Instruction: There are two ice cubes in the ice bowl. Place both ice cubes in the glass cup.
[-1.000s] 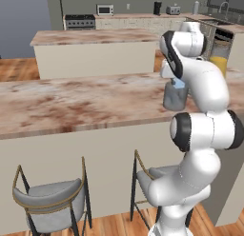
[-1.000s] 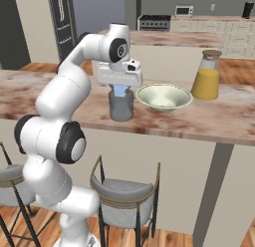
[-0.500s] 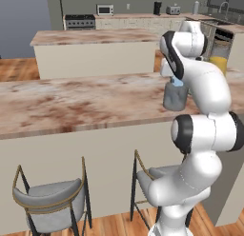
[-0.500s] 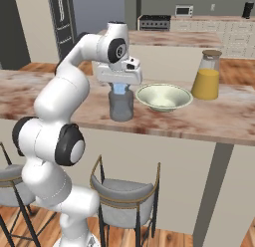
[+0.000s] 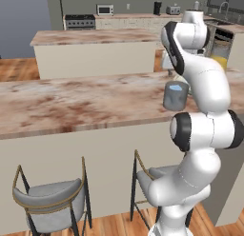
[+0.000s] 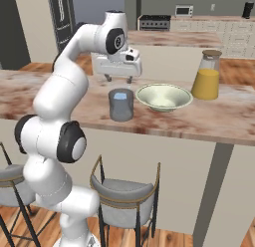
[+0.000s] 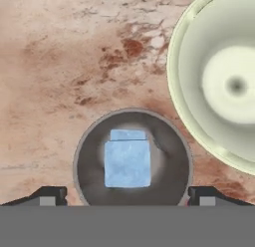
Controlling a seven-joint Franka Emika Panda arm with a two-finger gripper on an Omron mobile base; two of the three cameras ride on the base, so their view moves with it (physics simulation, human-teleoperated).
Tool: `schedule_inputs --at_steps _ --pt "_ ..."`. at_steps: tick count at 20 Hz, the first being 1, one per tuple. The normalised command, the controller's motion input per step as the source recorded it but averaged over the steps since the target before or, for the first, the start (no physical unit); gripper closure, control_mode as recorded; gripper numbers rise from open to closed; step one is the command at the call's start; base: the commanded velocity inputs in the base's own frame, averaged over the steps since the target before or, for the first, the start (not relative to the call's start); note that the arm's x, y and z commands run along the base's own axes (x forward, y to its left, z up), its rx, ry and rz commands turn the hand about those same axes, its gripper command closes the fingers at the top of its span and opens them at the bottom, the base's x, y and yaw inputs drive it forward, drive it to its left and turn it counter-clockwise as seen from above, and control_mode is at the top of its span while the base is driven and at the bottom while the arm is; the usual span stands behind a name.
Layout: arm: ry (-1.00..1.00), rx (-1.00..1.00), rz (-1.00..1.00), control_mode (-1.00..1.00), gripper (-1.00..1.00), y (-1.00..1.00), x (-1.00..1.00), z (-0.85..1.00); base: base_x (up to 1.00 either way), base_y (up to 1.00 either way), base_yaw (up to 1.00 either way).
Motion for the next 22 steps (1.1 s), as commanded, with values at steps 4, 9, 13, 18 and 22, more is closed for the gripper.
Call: schedule_inputs --at_steps 4,9,13,18,22 --pt "-0.12 0.0 0.06 -1.0 -1.0 0.0 -0.81 0.33 0.0 0.0 0.0" --pt "-0.09 -0.04 0.14 -1.0 -1.0 0.26 -1.0 -0.09 0.0 0.0 0.0" --pt "0.0 -0.09 0.14 -1.0 -1.0 0.22 -1.0 -0.81 0.0 0.0 0.0" --pt "0.0 -0.15 0.13 -1.0 -1.0 0.17 -1.0 -1.0 0.0 0.0 0.0" --pt "-0.23 -0.23 0.13 -1.0 -1.0 0.05 -1.0 -0.86 0.0 0.0 0.0"
